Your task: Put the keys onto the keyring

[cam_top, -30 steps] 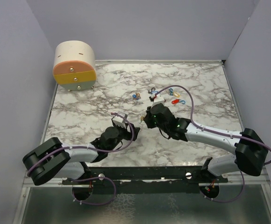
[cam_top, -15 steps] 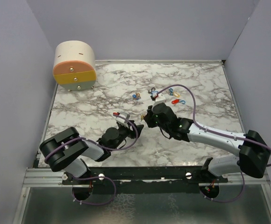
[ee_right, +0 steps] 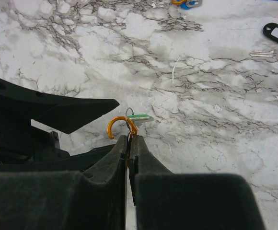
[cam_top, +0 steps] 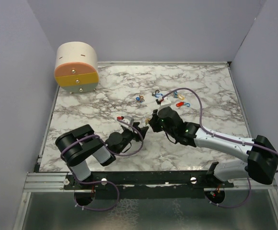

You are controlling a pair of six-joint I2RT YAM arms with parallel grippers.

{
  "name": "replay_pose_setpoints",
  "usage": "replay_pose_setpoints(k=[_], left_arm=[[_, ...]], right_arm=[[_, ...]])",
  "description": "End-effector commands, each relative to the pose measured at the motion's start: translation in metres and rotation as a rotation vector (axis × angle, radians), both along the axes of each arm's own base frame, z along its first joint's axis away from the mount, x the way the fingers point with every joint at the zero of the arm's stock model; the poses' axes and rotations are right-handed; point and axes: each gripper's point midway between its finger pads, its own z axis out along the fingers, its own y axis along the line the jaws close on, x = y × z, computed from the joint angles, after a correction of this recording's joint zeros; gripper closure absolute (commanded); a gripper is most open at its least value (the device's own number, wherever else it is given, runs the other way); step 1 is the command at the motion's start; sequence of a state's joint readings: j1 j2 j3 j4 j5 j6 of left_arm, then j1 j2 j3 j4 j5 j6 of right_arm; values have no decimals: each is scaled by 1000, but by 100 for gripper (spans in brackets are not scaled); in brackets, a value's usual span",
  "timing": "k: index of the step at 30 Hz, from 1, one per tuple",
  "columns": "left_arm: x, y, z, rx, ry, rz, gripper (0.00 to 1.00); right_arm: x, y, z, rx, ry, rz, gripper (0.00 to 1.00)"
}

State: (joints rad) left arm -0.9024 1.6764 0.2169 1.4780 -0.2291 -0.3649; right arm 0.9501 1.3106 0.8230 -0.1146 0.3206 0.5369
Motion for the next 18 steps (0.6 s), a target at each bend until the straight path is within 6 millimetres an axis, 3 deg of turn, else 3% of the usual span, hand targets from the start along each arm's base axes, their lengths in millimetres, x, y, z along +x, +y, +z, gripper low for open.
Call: replay_pose_setpoints(k=[1,18], left_arm=[[10,-3,26,-78,-97,22,42],[17,-13,34,-105,-153,15,43]], right_arm=[[-7,-1,5,11,-6,18,99],[-9,-5,3,14,-3,12,99]])
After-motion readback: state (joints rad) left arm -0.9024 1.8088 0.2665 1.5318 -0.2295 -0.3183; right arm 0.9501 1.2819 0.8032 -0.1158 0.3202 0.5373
